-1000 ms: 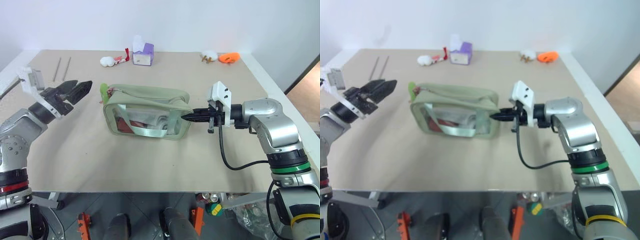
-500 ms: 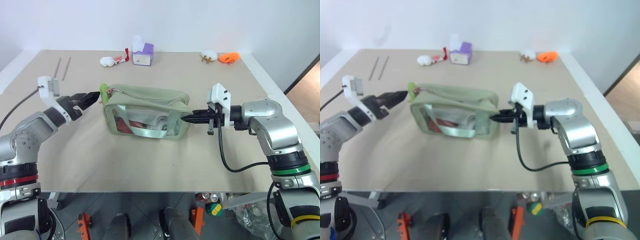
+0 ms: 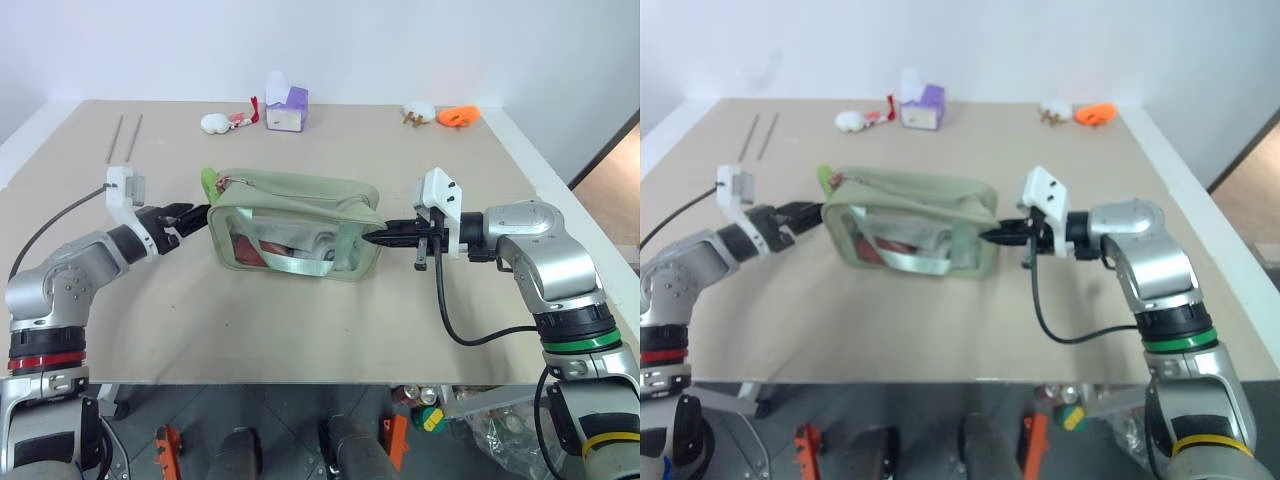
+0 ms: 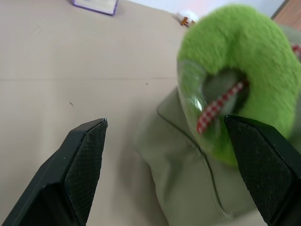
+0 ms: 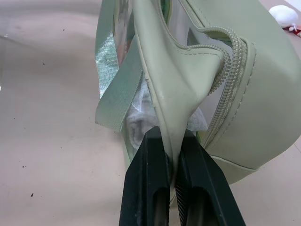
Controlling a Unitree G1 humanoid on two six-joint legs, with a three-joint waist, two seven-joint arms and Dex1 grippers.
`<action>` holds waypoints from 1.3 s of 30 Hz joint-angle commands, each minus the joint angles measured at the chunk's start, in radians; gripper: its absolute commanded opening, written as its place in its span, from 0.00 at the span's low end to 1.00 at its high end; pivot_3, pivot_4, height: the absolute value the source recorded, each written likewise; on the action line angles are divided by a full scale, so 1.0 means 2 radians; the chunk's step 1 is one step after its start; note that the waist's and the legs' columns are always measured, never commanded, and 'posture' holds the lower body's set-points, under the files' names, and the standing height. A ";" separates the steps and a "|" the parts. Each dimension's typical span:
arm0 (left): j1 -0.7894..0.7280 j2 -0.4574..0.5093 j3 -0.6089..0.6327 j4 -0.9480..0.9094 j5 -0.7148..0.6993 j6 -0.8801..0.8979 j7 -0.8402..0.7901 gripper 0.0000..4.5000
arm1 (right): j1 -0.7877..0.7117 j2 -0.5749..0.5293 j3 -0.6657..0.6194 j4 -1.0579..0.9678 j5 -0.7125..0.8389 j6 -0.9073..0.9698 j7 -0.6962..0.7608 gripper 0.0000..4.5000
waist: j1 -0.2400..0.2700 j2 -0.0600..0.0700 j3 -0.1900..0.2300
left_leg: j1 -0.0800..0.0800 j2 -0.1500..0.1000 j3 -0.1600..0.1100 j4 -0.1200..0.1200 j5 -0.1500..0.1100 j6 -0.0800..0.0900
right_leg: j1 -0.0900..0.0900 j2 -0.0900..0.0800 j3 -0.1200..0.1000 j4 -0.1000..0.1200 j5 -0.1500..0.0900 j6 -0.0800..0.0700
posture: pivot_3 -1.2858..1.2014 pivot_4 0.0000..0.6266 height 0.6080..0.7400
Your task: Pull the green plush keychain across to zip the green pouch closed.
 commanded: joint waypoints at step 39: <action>-0.144 0.018 -0.069 -0.071 0.083 -0.087 -0.065 0.00 | -0.002 0.000 0.003 -0.012 -0.010 -0.011 0.003 0.00 | 0.000 0.000 0.000 | 0.000 0.000 0.000 0.000 0.000 0.000 | 0.000 0.000 0.000 0.000 0.000 0.000 | 0.52 0.24 1.00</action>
